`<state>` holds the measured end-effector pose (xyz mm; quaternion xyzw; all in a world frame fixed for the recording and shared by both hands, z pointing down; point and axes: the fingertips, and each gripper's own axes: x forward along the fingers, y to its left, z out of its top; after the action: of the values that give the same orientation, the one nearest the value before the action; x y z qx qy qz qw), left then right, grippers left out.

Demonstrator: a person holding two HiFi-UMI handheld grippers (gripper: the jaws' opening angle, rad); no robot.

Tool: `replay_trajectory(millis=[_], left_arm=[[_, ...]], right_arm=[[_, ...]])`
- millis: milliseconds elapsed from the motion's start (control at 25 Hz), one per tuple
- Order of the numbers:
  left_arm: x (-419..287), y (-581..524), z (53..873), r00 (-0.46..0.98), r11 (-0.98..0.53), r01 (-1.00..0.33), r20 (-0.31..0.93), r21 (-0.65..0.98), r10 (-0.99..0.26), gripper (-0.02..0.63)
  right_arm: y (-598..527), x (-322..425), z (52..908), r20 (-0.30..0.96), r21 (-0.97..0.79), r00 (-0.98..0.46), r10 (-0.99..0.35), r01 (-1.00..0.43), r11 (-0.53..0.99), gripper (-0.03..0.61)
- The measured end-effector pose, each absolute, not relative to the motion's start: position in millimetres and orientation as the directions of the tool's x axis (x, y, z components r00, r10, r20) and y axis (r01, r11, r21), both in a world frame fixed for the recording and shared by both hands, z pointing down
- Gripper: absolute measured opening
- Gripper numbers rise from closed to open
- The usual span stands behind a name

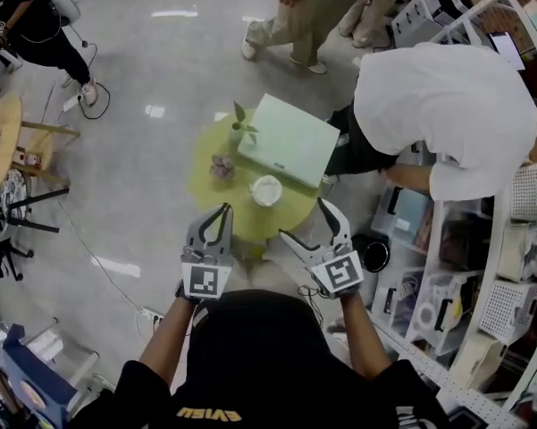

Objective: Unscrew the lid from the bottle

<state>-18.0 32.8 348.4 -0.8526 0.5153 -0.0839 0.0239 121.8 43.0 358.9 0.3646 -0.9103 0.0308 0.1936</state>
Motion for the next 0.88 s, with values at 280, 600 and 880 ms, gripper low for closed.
replay_trajectory(millis=[280, 600, 880], left_arm=[[-26, 1, 416, 0.538, -0.557, -0.824, 0.169, -0.1, -0.826, 0.018], [-20, -16, 500, 0.614, -0.654, -0.755, 0.295, -0.052, -0.732, 0.221], [17, -14, 592, 0.693, -0.749, -0.662, 0.401, 0.026, -0.599, 0.355]], right_arm=[[31, 99, 411, 0.577, 0.132, -0.595, -0.56, -0.609, 0.782, 0.425], [1, 85, 456, 0.719, 0.15, -0.493, -0.489, -0.577, 0.803, 0.407], [-23, 77, 522, 0.866, 0.049, -0.349, -0.359, -0.654, 0.755, 0.403]])
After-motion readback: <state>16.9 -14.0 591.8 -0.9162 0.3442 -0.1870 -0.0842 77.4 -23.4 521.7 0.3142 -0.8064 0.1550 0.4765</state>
